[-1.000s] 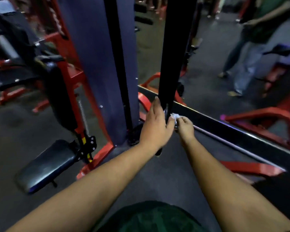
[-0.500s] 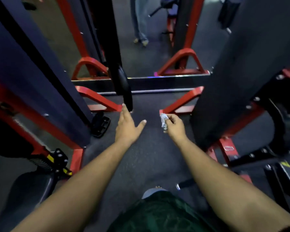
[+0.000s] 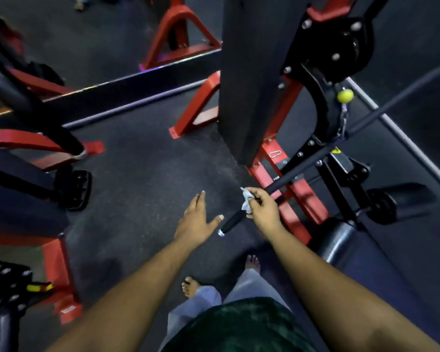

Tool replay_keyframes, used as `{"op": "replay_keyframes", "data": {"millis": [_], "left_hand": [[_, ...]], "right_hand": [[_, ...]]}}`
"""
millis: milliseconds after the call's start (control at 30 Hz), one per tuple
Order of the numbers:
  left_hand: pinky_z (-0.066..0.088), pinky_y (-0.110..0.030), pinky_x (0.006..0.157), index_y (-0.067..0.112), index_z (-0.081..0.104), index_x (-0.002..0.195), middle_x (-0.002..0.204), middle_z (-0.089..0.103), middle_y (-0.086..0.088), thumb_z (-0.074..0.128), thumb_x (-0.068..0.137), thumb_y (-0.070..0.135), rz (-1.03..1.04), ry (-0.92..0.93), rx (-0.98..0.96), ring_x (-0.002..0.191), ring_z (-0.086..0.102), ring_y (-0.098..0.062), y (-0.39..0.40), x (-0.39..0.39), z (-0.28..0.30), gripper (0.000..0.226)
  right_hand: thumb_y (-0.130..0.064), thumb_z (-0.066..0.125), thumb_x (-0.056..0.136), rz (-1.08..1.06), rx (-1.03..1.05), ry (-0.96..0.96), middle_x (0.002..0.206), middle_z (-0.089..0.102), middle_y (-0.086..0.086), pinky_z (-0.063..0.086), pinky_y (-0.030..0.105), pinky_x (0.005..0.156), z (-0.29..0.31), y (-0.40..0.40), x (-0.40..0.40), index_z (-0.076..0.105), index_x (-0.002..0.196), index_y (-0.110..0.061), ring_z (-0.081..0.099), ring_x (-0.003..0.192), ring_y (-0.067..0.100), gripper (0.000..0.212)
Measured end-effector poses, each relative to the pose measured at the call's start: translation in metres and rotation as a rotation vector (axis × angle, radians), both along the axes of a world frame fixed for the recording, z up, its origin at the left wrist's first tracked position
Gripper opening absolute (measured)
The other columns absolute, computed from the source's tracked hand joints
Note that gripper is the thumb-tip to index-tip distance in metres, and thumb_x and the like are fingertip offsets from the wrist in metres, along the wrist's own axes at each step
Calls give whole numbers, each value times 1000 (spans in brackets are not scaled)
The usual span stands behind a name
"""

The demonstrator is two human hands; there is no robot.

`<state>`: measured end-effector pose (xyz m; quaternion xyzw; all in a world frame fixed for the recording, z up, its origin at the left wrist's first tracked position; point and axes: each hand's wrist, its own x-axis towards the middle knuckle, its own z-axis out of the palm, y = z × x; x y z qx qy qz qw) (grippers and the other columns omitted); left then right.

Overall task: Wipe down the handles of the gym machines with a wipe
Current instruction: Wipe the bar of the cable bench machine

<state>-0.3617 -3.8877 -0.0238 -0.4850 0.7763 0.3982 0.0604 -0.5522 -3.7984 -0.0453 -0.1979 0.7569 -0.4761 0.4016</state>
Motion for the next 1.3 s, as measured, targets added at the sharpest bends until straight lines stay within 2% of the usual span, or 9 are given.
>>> {"op": "replay_keyframes", "data": {"millis": [200,333,433,567,733,833,1000,1167,1300], "left_hand": [[33,-45,120,18,16,164,169,22,-8,60,96,58,-210,-76,26,152,29,-29,14,-75,-34,90],[33,-45,120,19,14,164,170,19,-6,57,98,57,-301,-119,56,152,27,-29,14,-136,-51,87],[34,-45,119,18,15,164,170,19,-5,57,98,57,-334,-110,47,152,27,-28,13,-181,-65,87],[35,-46,119,19,14,164,170,19,-5,57,98,58,-365,-114,11,153,26,-26,7,-234,-94,89],[30,-47,122,17,12,164,169,22,-6,57,96,61,-346,-143,4,155,23,-24,-7,-259,-144,93],[36,-47,117,19,26,161,161,40,-6,56,96,61,-307,-172,92,146,39,-26,-14,-249,-174,82],[47,-42,103,20,49,142,137,58,-5,53,103,48,-244,-51,192,124,55,-25,-18,-229,-196,48],[42,-45,106,13,54,136,129,53,-12,42,106,51,-340,-82,206,125,50,-31,-19,-222,-185,50],[51,-45,92,21,56,122,110,63,-3,42,105,54,-260,-3,266,104,63,-22,-14,-212,-165,40]], "right_hand": [[1,56,97,-152,61,124,77,72,-6,55,28,66,-26,45,-79,73,109,-17,62,64,0,27],[-15,64,92,-233,89,214,94,72,7,57,36,83,-49,50,-149,71,112,-18,66,78,14,22],[-10,69,93,-213,163,404,112,66,10,45,14,93,-51,40,-199,71,119,-10,63,100,18,27],[-3,63,92,-72,154,669,115,63,13,40,16,95,-53,20,-264,70,122,-10,60,105,22,32],[-13,60,94,-23,247,982,113,62,5,51,39,83,-68,1,-325,70,125,-18,57,104,29,32],[-13,65,90,-40,318,1126,104,66,7,51,43,83,-86,1,-341,74,119,-16,57,96,33,30],[-9,62,95,-22,196,959,101,58,7,51,35,76,-114,1,-298,73,118,-11,59,87,27,26],[-21,51,101,164,73,823,97,49,3,52,36,79,-112,4,-237,73,115,-13,55,84,17,27],[-15,50,98,225,62,939,105,56,9,48,30,81,-86,5,-259,72,119,-11,55,89,16,31]]}}
